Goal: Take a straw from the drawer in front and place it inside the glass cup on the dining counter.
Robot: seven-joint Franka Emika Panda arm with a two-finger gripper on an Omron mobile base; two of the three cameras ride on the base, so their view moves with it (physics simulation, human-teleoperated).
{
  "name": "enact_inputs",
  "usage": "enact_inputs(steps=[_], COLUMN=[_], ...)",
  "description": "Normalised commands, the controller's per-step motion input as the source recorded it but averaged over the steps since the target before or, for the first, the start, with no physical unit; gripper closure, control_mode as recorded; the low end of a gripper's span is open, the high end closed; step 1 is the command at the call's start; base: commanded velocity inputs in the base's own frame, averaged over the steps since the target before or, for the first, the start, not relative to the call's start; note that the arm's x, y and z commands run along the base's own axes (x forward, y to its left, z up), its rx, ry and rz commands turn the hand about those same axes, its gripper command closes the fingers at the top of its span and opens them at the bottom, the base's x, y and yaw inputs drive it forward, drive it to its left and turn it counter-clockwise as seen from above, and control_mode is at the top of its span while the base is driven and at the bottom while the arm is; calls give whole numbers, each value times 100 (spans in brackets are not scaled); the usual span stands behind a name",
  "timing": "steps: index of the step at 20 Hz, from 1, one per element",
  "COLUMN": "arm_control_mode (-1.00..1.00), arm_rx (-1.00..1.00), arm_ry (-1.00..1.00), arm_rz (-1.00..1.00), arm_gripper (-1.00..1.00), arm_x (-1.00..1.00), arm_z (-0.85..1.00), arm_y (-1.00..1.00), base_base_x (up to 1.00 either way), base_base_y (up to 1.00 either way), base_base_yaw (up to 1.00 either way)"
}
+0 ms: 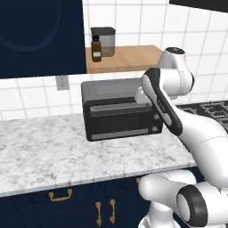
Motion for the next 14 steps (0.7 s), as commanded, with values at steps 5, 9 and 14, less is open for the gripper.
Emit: enact_inputs(steps=[5,9,14], arm_control_mode=[100,100,100], arm_rx=[0,0,0], arm_ry=[0,0,0], arm_rz=[0,0,0], arm_gripper=[-100,-100,-100], arm_x=[0,0,0], arm_z=[0,0,0], arm_y=[0,0,0], base_base_x=[-66,-88,0], base_base_y=[0,-9,-79], base_base_yaw=[-1,1,44])
